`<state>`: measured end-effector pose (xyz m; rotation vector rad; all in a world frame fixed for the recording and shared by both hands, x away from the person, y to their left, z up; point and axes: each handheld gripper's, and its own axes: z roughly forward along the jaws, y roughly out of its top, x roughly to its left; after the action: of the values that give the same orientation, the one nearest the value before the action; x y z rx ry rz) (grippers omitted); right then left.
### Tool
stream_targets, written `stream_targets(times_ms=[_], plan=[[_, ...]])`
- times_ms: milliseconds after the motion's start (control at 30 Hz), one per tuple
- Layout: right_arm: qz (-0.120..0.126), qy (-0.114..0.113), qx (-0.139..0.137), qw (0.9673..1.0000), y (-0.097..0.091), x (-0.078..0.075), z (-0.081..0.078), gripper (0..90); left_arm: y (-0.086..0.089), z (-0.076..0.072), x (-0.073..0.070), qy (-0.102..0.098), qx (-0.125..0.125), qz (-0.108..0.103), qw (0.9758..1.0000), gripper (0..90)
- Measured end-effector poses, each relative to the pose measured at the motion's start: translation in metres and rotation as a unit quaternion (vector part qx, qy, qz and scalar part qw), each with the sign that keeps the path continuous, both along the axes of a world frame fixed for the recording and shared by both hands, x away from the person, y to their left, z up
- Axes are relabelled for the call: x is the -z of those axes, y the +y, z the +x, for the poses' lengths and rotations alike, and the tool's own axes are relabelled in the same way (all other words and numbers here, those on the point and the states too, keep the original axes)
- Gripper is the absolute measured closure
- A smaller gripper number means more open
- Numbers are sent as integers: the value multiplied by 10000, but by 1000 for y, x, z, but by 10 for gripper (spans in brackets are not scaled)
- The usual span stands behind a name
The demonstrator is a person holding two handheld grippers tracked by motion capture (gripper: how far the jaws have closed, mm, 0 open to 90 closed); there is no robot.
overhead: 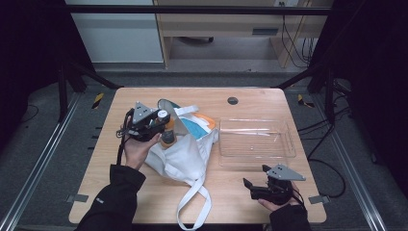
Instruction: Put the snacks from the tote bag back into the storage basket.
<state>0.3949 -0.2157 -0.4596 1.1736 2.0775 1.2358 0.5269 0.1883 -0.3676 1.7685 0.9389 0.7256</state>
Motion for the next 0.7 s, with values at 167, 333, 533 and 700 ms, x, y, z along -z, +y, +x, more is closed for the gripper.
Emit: stream_targets(times_ms=[167,333,533,700], plan=[[-4,-2,-3,10000,0,0,0,145,6,-3,-8,17,-40,-77,10000,588],[-5,1,-4,10000,0,0,0,145,10,-8,-18,23,-89,-151,9998,587],[-11,-8,-8,10000,0,0,0,145,11,-16,-29,6,-46,-213,9998,587],[-26,-15,-3,10000,0,0,0,145,9,-25,-39,49,92,-295,9995,588]])
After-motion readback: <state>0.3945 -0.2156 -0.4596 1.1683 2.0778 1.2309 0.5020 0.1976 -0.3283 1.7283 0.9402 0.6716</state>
